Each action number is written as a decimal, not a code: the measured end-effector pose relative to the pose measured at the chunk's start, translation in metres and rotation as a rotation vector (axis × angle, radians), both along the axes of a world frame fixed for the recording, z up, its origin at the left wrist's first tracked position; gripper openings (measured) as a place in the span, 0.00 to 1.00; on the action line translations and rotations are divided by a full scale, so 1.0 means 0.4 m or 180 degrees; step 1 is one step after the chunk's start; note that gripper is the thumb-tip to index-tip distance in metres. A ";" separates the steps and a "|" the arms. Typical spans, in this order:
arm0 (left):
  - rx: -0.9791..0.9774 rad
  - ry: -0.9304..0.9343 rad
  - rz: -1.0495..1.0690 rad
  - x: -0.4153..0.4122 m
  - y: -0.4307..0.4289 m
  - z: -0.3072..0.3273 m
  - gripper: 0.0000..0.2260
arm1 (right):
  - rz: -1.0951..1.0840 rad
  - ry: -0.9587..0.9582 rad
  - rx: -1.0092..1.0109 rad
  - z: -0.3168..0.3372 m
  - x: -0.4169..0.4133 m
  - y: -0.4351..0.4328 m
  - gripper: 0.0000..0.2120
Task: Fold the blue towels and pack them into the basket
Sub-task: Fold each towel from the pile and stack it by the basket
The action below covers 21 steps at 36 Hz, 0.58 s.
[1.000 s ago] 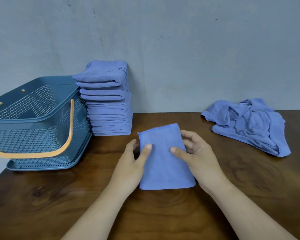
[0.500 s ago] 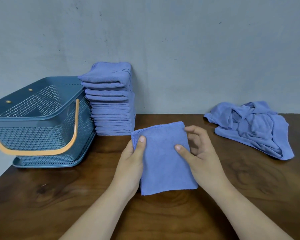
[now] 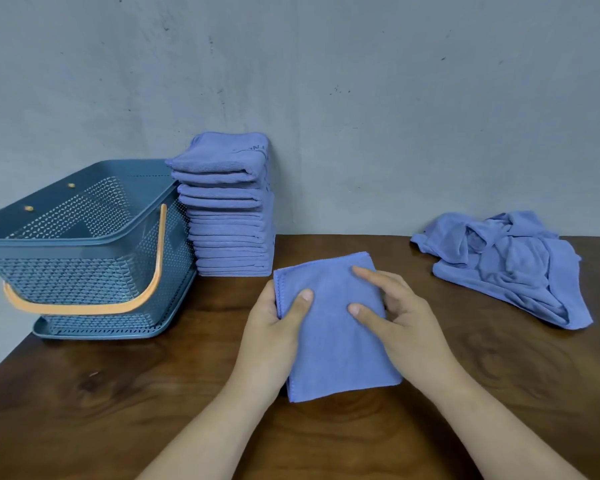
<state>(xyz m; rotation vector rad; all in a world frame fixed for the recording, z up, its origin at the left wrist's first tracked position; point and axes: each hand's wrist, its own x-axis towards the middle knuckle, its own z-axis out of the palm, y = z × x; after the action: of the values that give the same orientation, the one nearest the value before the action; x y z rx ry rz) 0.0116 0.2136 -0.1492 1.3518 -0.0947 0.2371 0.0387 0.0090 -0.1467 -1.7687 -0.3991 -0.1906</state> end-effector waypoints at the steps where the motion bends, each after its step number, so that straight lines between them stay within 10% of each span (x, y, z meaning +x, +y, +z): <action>1: -0.0010 -0.0022 -0.0013 0.001 0.004 0.003 0.10 | 0.0126 0.0150 0.0227 0.008 -0.001 -0.003 0.22; 8: -0.0053 -0.0015 -0.0023 0.015 0.044 0.024 0.17 | 0.0674 0.0335 0.0610 0.044 -0.027 0.019 0.28; 21: -0.0994 -0.0864 0.0394 0.002 0.191 0.138 0.23 | 0.0884 -0.1285 0.0167 0.339 0.078 0.197 0.28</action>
<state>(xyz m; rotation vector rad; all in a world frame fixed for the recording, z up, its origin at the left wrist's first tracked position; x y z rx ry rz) 0.0126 0.2900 -0.0941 1.0101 -0.1934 0.5183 0.0700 0.0879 -0.0110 -1.5998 -0.9158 -0.3577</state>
